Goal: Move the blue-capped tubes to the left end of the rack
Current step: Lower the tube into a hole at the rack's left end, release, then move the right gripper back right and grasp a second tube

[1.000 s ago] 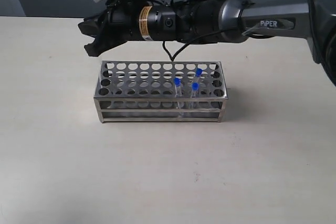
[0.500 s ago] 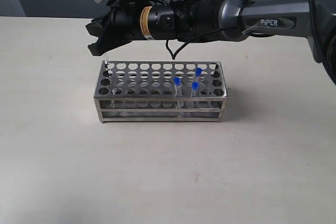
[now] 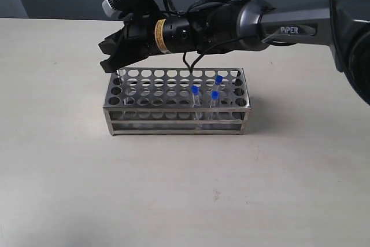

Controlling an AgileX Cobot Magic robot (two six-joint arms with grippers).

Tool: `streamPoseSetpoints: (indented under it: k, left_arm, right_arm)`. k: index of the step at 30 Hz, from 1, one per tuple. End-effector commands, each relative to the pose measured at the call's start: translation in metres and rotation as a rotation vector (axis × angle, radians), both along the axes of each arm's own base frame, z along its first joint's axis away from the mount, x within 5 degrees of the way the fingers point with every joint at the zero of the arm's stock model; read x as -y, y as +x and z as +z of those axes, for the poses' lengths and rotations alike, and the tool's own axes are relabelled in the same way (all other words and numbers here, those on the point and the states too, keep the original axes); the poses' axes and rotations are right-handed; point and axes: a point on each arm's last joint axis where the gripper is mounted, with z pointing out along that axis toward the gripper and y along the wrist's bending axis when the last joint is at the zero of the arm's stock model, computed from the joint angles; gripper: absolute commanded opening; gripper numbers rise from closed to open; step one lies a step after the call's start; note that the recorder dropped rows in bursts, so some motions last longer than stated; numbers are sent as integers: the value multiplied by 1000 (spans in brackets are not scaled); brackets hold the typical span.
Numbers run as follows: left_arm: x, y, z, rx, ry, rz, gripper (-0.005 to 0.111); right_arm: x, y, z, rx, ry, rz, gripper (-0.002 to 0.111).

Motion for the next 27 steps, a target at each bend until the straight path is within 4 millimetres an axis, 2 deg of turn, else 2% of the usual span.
streamPoseSetpoints:
  k: [1, 3, 6, 7, 13, 16, 19, 23, 25, 27]
  left_arm:
    - [0, 0, -1, 1, -6, -7, 0]
    - [0, 0, -1, 1, -6, -7, 0]
    - [0, 0, -1, 1, -6, -7, 0]
    - [0, 0, -1, 1, -6, -7, 0]
    - [0, 0, -1, 1, -6, -7, 0]
    - [0, 0, -1, 1, -6, -7, 0]
    - [0, 0, -1, 1, -6, -7, 0]
    - [0, 0, -1, 1, -6, -7, 0]
    - [0, 0, -1, 1, -6, -7, 0]
    - [0, 0, -1, 1, -6, -7, 0]
  right_arm:
    - [-1, -1, 0, -23, 36, 18, 3]
    - [-3, -3, 0, -31, 49, 43, 13]
    - [-3, -4, 0, -32, 53, 49, 34]
    - [-3, -4, 0, -32, 52, 48, 37]
    - [-3, -4, -1, -22, 37, 59, 38]
    - [6, 0, 12, 8, 17, 39, 38]
    - [32, 8, 47, 42, -1, -14, 38]
    - [89, 6, 96, 30, 63, 11, 38]
    - [118, 1, 105, 19, 74, -10, 38]
    - [146, -8, 102, -14, 62, -69, 35]
